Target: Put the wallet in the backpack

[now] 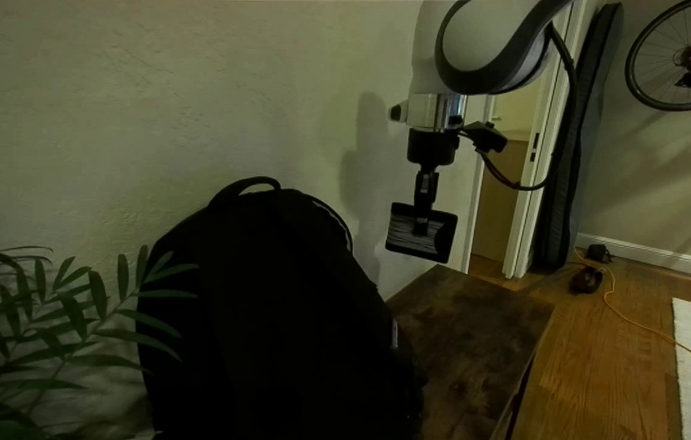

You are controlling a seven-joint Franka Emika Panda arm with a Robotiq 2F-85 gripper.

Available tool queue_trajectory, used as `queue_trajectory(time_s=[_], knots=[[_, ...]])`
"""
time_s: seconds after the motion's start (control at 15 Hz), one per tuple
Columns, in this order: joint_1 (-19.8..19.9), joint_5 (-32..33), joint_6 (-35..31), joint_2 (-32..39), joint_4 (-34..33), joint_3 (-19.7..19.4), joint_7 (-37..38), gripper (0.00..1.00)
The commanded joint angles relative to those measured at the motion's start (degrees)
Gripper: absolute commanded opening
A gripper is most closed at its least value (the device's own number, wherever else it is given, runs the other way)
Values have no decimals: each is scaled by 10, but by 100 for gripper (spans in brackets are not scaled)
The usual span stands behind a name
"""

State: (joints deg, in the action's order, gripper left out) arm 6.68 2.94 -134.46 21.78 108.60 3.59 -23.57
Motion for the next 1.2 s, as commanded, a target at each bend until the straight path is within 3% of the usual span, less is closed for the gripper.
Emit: queue_trajectory(time_s=[0.0, 0.4, 0.67, 1.13], knots=[[-3, -8, -36, -38, 41, 5, -29, 5], [2, -27, -80, -39, 51, 30, -82, 5], [3, -31, -144, -36, 58, 45, -108, 5], [20, -87, -221, -18, 61, 86, -196, 5]])
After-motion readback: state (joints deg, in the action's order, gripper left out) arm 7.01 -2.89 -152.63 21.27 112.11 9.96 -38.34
